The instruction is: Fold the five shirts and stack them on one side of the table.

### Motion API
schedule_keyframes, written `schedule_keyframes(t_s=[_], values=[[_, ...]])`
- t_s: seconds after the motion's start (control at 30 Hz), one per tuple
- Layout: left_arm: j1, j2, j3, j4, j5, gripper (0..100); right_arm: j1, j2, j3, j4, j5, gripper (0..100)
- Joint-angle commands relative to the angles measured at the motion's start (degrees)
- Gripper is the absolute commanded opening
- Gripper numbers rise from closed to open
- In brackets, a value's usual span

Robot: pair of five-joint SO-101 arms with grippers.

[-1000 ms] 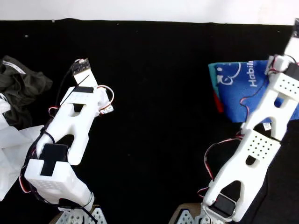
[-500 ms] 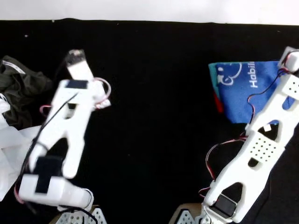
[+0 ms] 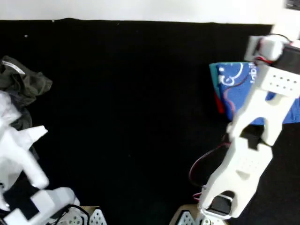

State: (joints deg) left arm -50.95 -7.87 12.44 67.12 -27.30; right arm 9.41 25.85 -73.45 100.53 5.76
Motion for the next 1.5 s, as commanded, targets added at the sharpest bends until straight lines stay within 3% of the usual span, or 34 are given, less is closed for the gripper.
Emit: schedule_keyframes(t_s=[0.0,0.13,0.27,0.53,0.67,0.97,1.1,1.27,1.47], values=[[-7.6,6.3,-5.5,-2.0,-1.6,22,-8.3,-17.7,21.4,0.7,0.7,16.9],[-11.2,16.7,-10.1,-1.7,-6.2,22,-16.2,-34.8,44.0,0.3,0.8,16.9],[-14.5,23.9,-13.2,-0.6,-9.6,22,-21.1,-45.8,57.6,-0.6,0.8,16.9],[-13.2,31.6,-14.8,-0.1,-11.3,22,-22.5,-49.9,72.9,-1.6,0.8,16.9],[-13.1,31.7,-14.6,1.8,-11.2,22,-22.4,-50.2,76.5,-1.5,0.8,16.9],[-12.4,31.6,-22.9,21.9,-10.9,22,-22.4,-49.7,77.1,-1.5,0.8,16.9],[-15.7,31.4,-29.8,28.0,-10.9,22,-22.4,-50.2,76.8,0.0,0.8,16.9],[-21.1,29.8,-30.1,28.7,-13.0,22,-22.4,-52.4,77.1,0.6,0.8,16.9],[-21.8,30.0,-21.1,19.4,-14.8,22,-24.0,-64.2,80.9,0.6,0.8,16.9]])
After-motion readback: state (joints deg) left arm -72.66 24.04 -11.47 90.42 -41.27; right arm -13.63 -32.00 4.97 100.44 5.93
